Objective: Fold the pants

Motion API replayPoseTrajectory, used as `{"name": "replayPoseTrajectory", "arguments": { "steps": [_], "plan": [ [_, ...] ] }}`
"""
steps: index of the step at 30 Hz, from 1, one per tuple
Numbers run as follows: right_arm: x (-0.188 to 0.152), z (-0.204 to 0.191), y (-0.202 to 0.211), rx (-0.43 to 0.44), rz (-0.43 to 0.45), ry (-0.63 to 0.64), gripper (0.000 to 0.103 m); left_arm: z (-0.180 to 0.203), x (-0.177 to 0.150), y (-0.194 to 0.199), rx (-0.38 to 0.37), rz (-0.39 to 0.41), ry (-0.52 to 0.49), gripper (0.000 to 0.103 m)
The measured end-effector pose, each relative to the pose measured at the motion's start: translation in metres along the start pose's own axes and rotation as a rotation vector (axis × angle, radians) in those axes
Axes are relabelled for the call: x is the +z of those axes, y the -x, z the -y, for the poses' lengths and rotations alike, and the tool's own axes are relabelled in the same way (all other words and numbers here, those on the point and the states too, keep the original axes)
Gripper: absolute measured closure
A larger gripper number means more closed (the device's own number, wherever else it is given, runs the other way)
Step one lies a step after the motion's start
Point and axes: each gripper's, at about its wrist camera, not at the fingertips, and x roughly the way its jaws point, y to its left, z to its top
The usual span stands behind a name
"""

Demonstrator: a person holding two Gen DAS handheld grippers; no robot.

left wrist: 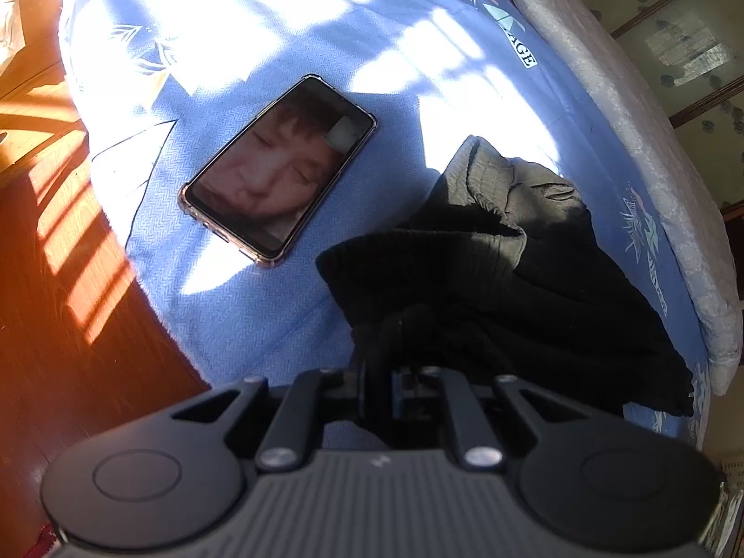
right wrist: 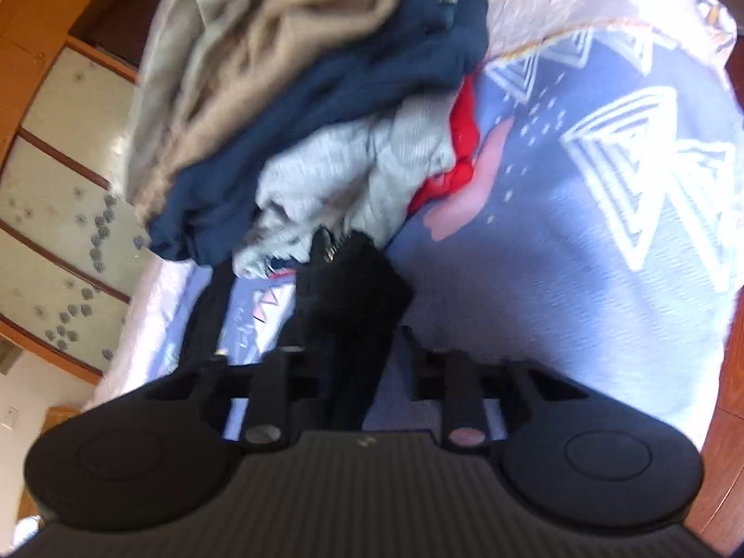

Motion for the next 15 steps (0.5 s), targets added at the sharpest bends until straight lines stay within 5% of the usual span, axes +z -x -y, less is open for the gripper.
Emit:
{"name": "replayPoseTrajectory", "arguments": {
  "steps": [5,11,15],
  "plan": [
    [-0.006,0.003,-0.015,0.076,0.046,-0.068,0.103,0.003,0.001,0.002,0.009,0.0,-0.006,0.094],
    [-0.011,0.002,-0.007,0.137,-0.004,-0.145,0.095,0.009,0.004,0.006,-0.001,0.008,-0.013,0.094],
    [-0.02,0.002,0.002,0.106,-0.002,-0.1,0.094,0.005,0.004,0.003,0.003,-0.004,-0.008,0.094]
  ]
}}
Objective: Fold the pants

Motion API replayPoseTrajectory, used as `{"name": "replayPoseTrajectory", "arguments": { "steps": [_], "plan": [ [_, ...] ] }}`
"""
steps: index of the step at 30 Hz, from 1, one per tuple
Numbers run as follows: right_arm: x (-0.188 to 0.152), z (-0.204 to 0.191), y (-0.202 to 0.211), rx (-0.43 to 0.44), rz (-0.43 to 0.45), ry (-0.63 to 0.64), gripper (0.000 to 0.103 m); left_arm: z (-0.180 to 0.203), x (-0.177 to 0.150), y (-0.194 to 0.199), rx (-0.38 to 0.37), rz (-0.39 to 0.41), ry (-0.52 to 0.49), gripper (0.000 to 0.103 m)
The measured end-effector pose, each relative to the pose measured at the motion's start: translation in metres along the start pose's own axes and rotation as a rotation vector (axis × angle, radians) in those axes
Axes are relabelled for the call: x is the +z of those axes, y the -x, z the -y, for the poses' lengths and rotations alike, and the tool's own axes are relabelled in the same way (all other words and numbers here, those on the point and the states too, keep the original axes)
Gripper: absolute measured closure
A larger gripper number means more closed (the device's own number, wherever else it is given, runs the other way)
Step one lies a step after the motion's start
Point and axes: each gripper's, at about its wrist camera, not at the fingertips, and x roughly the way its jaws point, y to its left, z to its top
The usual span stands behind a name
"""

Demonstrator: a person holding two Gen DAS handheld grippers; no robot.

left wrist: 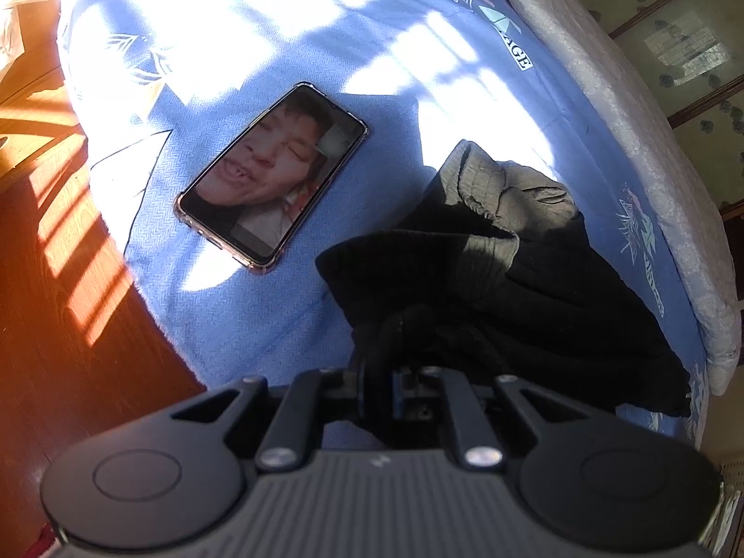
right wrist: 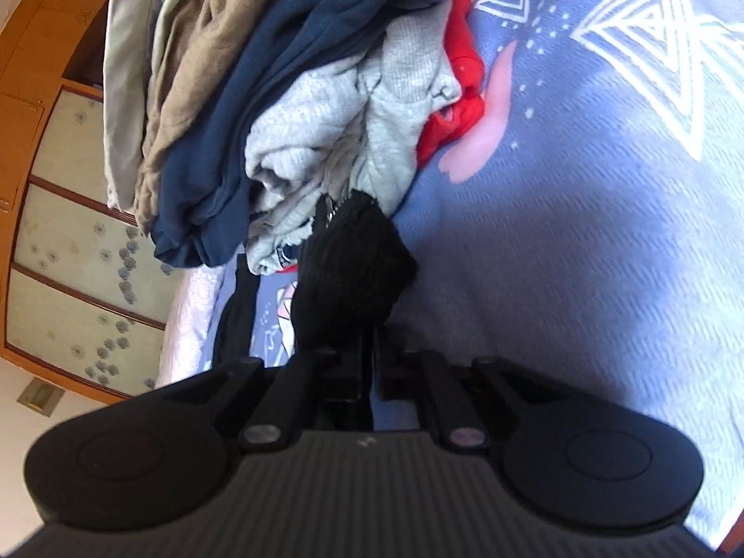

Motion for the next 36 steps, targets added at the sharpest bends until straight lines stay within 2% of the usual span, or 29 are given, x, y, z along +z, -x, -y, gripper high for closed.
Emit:
{"name": "replayPoseTrajectory", "arguments": {
  "steps": [2,5,11,15,17,18,20,23,25,28,31,32,33,34,36],
  "plan": [
    [-0.003,-0.014,-0.002,-0.028,0.004,0.038,0.09,-0.002,0.0,-0.001,-0.003,-0.007,0.008,0.094],
    [-0.007,-0.023,-0.001,0.015,0.018,0.0,0.081,-0.003,-0.001,0.002,-0.018,-0.003,0.015,0.093],
    [-0.017,-0.037,0.012,0.013,0.133,-0.001,0.074,-0.007,0.0,0.001,-0.018,-0.015,0.024,0.093],
    [-0.017,-0.045,-0.005,-0.053,0.097,0.066,0.074,-0.005,0.003,-0.004,-0.008,-0.023,0.028,0.093],
    [-0.017,-0.047,-0.019,-0.098,0.088,0.083,0.069,-0.004,0.002,-0.004,-0.009,-0.019,0.031,0.093],
    [-0.018,-0.049,-0.026,-0.13,0.092,0.095,0.063,-0.004,0.002,-0.004,-0.009,-0.018,0.029,0.093],
    [-0.021,-0.054,-0.033,-0.154,0.119,0.124,0.062,-0.004,0.001,-0.005,-0.006,-0.019,0.027,0.093],
    [-0.027,-0.072,-0.041,-0.239,0.137,0.224,0.061,-0.007,0.001,-0.006,-0.006,-0.025,0.035,0.092],
    [-0.031,-0.076,-0.038,-0.278,0.153,0.219,0.06,-0.009,0.001,-0.006,-0.011,-0.025,0.045,0.092],
    [-0.034,-0.077,-0.039,-0.296,0.177,0.23,0.059,-0.009,0.0,-0.008,-0.01,-0.024,0.045,0.092],
    [-0.032,-0.074,-0.043,-0.261,0.181,0.226,0.055,-0.01,0.0,-0.009,-0.009,-0.03,0.05,0.092],
    [-0.03,-0.072,-0.045,-0.235,0.174,0.225,0.055,-0.01,0.0,-0.009,-0.01,-0.03,0.052,0.092],
    [-0.028,-0.07,-0.047,-0.207,0.158,0.233,0.064,-0.011,0.0,-0.009,-0.009,-0.03,0.053,0.091],
    [-0.023,-0.064,-0.046,-0.167,0.117,0.224,0.087,-0.011,0.0,-0.009,-0.008,-0.032,0.055,0.091],
    [-0.018,-0.061,-0.04,-0.146,0.114,0.179,0.089,-0.011,0.0,-0.008,-0.012,-0.03,0.057,0.091]
  ]
}}
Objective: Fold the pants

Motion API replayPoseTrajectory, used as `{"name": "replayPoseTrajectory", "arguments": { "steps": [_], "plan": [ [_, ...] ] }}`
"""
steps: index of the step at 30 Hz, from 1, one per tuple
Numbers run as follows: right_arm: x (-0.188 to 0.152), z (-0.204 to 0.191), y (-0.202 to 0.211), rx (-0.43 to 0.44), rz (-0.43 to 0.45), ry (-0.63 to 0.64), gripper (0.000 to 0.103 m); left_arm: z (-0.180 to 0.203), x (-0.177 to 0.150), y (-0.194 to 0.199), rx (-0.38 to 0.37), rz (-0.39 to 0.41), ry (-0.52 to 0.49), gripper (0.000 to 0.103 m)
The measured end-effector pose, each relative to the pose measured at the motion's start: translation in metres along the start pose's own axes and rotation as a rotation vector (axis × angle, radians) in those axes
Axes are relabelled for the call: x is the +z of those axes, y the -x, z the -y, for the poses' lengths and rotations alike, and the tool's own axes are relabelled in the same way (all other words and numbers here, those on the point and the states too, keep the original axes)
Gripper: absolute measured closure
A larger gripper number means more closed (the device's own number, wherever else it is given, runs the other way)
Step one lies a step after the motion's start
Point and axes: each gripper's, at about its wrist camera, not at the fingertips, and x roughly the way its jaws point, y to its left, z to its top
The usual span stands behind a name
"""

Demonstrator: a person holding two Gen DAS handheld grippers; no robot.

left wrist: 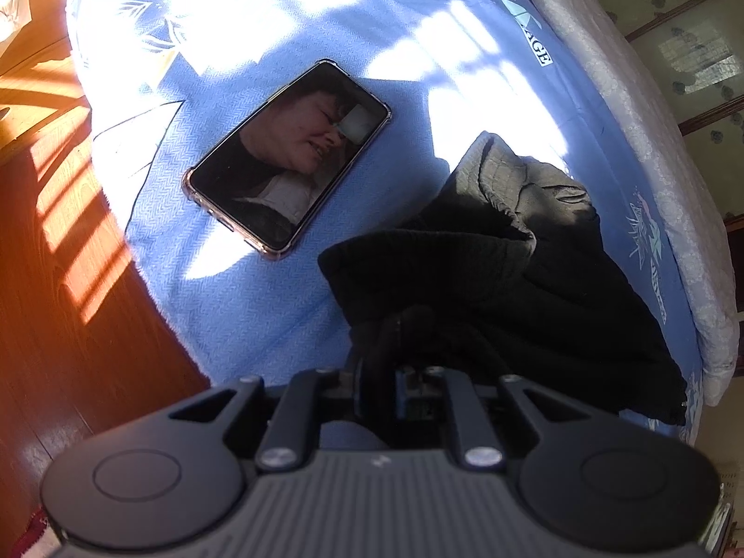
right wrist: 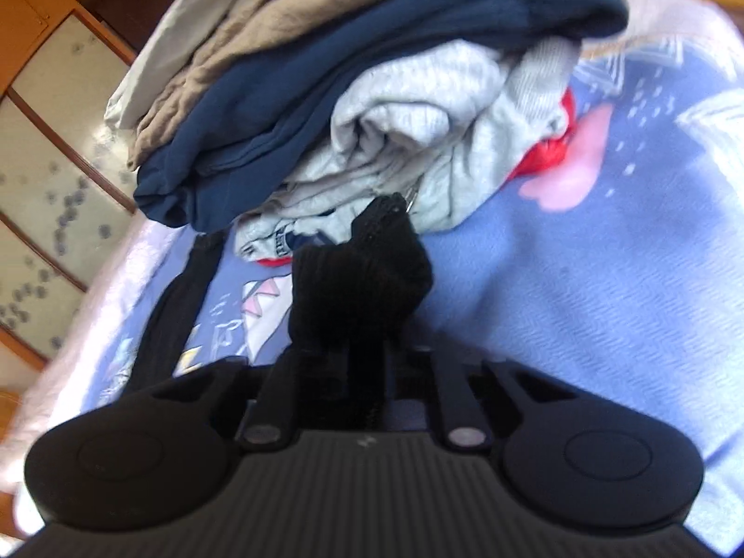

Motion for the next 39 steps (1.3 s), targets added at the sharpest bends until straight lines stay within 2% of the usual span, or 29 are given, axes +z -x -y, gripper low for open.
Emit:
{"name": "replayPoseTrajectory", "arguments": {
  "steps": [4,9,12,15,18,20,23,26,28,29,31,32,33,34,37,39],
  "plan": [
    [0.009,-0.012,0.029,-0.029,0.028,0.086,0.09,0.002,-0.002,0.002,-0.005,0.007,-0.01,0.091],
    [0.025,0.0,0.087,-0.059,0.092,0.102,0.091,-0.001,-0.003,0.008,-0.026,0.014,-0.008,0.091],
    [0.029,0.017,0.108,-0.17,0.145,0.126,0.091,-0.006,-0.005,0.01,-0.055,0.004,-0.006,0.091],
    [0.028,0.049,0.105,-0.279,0.113,0.06,0.091,-0.007,-0.012,0.006,-0.061,-0.014,-0.012,0.091],
    [0.017,0.072,0.099,-0.338,0.076,0.026,0.091,-0.013,-0.017,0.004,-0.041,-0.016,-0.007,0.091],
    [0.011,0.071,0.099,-0.357,0.097,0.064,0.091,-0.019,-0.016,0.006,-0.039,-0.013,0.006,0.091],
    [0.011,0.069,0.105,-0.38,0.127,0.033,0.091,-0.025,-0.015,0.005,-0.049,-0.021,0.021,0.091],
    [0.011,0.058,0.12,-0.408,0.212,0.052,0.091,-0.022,-0.019,0.001,-0.046,-0.028,0.001,0.09],
    [0.01,0.053,0.12,-0.435,0.234,0.123,0.091,-0.019,-0.023,-0.004,-0.014,-0.042,-0.028,0.083],
    [0.011,0.056,0.114,-0.448,0.206,0.135,0.091,-0.019,-0.025,-0.006,0.01,-0.051,-0.047,0.079],
    [0.015,0.072,0.102,-0.458,0.106,0.079,0.084,-0.02,-0.029,-0.005,0.01,-0.062,-0.078,0.078],
    [0.017,0.08,0.104,-0.472,0.089,0.033,0.078,-0.02,-0.031,0.0,-0.004,-0.074,-0.094,0.077],
    [0.017,0.086,0.113,-0.485,0.108,-0.026,0.059,-0.021,-0.033,0.007,-0.023,-0.085,-0.115,0.077],
    [0.015,0.09,0.123,-0.502,0.133,-0.073,0.05,-0.02,-0.036,0.017,-0.044,-0.092,-0.143,0.076],
    [0.007,0.084,0.15,-0.608,0.22,-0.077,0.053,-0.009,-0.036,0.054,-0.082,-0.044,-0.276,0.069],
    [0.001,0.062,0.16,-0.582,0.278,0.023,0.056,0.008,-0.024,0.073,-0.061,0.038,-0.362,0.065]
  ]
}}
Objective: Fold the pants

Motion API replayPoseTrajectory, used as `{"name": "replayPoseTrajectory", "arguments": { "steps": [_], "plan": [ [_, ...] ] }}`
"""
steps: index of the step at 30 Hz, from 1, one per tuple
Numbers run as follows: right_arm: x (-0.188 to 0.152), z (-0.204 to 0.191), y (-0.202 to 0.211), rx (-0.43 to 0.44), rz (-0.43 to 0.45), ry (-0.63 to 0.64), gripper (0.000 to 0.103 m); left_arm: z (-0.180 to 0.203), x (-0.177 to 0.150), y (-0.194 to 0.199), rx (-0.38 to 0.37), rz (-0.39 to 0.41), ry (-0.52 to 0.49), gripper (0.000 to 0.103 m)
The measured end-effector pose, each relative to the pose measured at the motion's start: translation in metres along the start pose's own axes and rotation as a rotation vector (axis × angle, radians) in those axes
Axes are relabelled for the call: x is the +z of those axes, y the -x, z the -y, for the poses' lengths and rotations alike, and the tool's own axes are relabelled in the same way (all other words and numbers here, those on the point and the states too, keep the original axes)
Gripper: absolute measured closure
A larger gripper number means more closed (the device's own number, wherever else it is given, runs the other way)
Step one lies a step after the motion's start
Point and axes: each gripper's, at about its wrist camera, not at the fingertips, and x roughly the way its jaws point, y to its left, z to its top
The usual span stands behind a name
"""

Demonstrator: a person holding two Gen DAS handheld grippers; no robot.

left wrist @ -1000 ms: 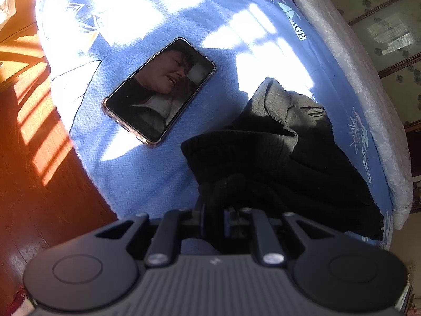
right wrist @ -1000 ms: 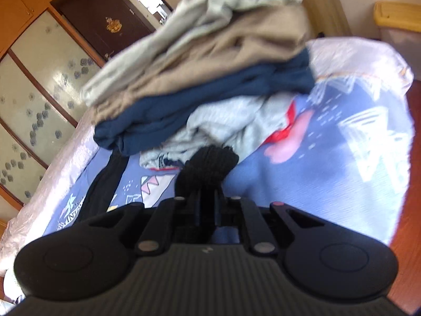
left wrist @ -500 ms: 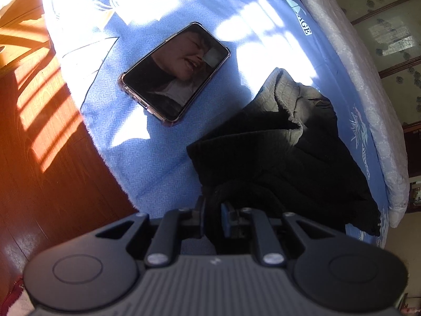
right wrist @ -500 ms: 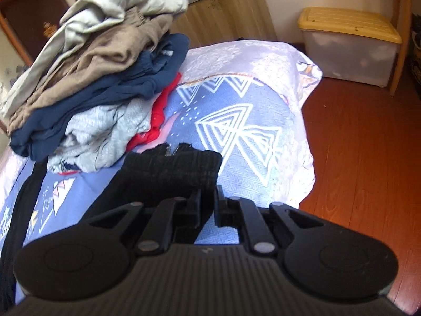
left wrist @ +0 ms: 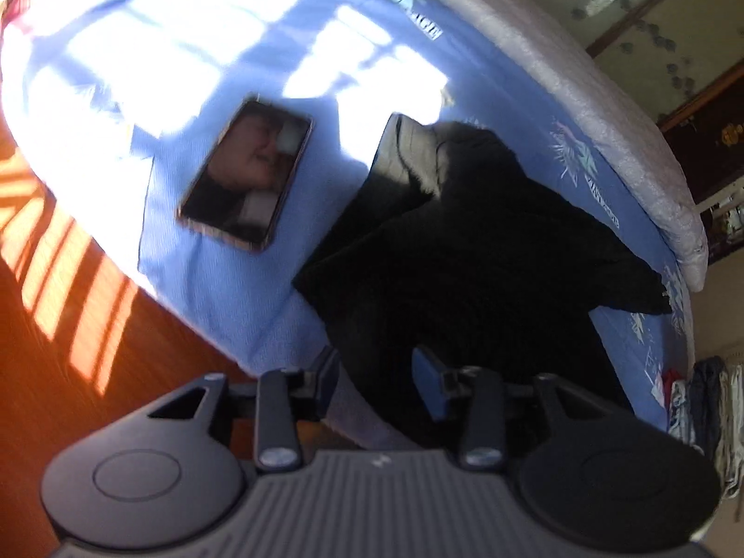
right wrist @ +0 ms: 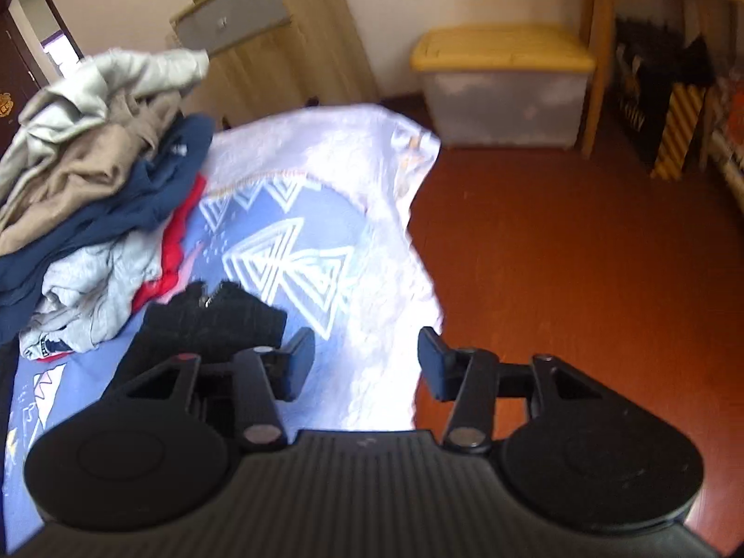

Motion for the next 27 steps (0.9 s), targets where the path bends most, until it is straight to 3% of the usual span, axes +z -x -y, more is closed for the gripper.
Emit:
{"name": "replayPoseTrajectory", "arguments": {
  "steps": [2,4,7,9,12,14,15,18,20,21,22,23,25,27],
  "plan": [
    [-0.009,-0.035,0.023,0.108,0.074,0.174,0.056,0.017,0.027,0.005,0.025,0.081,-0.097,0.06],
    [-0.027,-0.075,0.043,0.266,0.081,0.311,0.056,0.033,0.058,-0.004,0.03,0.152,-0.168,0.054],
    [-0.065,-0.127,0.059,0.491,-0.046,0.416,0.056,0.048,0.104,-0.046,-0.026,0.164,-0.204,0.051],
    [-0.097,-0.154,0.064,0.569,-0.138,0.488,0.057,0.054,0.129,-0.084,-0.018,0.14,-0.206,0.05],
    [-0.138,-0.176,0.07,0.612,-0.251,0.577,0.057,0.056,0.153,-0.14,0.047,0.089,-0.196,0.05],
    [-0.156,-0.183,0.071,0.622,-0.301,0.64,0.057,0.054,0.161,-0.169,0.021,0.047,-0.188,0.05],
    [-0.163,-0.186,0.071,0.613,-0.312,0.677,0.057,0.052,0.163,-0.181,0.017,0.036,-0.195,0.047],
    [-0.174,-0.192,0.068,0.586,-0.31,0.728,0.057,0.048,0.165,-0.212,0.101,0.016,-0.205,0.041],
    [-0.173,-0.196,0.067,0.586,-0.307,0.741,0.057,0.042,0.164,-0.228,0.1,-0.024,-0.193,0.047],
    [-0.174,-0.197,0.066,0.584,-0.306,0.742,0.057,0.043,0.162,-0.23,0.115,-0.002,-0.202,0.052],
    [-0.174,-0.197,0.065,0.582,-0.303,0.744,0.057,0.047,0.16,-0.229,0.121,0.022,-0.227,0.06],
    [-0.176,-0.196,0.066,0.581,-0.296,0.752,0.057,0.051,0.159,-0.229,0.127,0.032,-0.248,0.078],
    [-0.178,-0.199,0.066,0.579,-0.279,0.777,0.056,0.052,0.162,-0.225,0.126,0.042,-0.24,0.086],
    [-0.18,-0.199,0.067,0.579,-0.266,0.802,0.056,0.052,0.179,-0.213,0.103,0.1,-0.224,0.098]
  ]
}}
